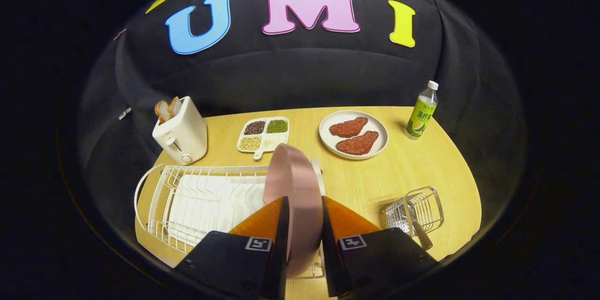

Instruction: Take the plate from the dish rack, then take the spoon from the basket and place it into the plate.

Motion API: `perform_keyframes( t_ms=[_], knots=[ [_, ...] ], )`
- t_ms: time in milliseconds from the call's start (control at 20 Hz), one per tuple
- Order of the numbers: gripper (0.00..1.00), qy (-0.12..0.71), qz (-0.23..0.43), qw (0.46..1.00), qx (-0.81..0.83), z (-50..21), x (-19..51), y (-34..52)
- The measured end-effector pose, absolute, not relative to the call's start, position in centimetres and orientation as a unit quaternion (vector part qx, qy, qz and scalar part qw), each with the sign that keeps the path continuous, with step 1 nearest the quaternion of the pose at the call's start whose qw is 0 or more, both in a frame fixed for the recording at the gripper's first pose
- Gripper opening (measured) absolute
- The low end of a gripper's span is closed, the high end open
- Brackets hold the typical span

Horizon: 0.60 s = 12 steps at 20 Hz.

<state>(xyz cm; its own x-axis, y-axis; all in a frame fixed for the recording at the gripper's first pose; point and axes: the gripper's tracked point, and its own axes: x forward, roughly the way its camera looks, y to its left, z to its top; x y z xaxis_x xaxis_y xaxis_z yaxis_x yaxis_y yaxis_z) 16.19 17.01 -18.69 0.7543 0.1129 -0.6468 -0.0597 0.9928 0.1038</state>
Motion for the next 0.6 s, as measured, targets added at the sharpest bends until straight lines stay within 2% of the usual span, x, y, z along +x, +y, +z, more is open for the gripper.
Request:
perform_keyframes(
  t_ms=[250,600],
  knots=[
    [0.31,0.343,-0.015,0.938,0.051,-18.1,16.1,17.2],
    [0.30,0.310,-0.035,0.950,0.004,-15.9,16.0,18.6]
  ],
)
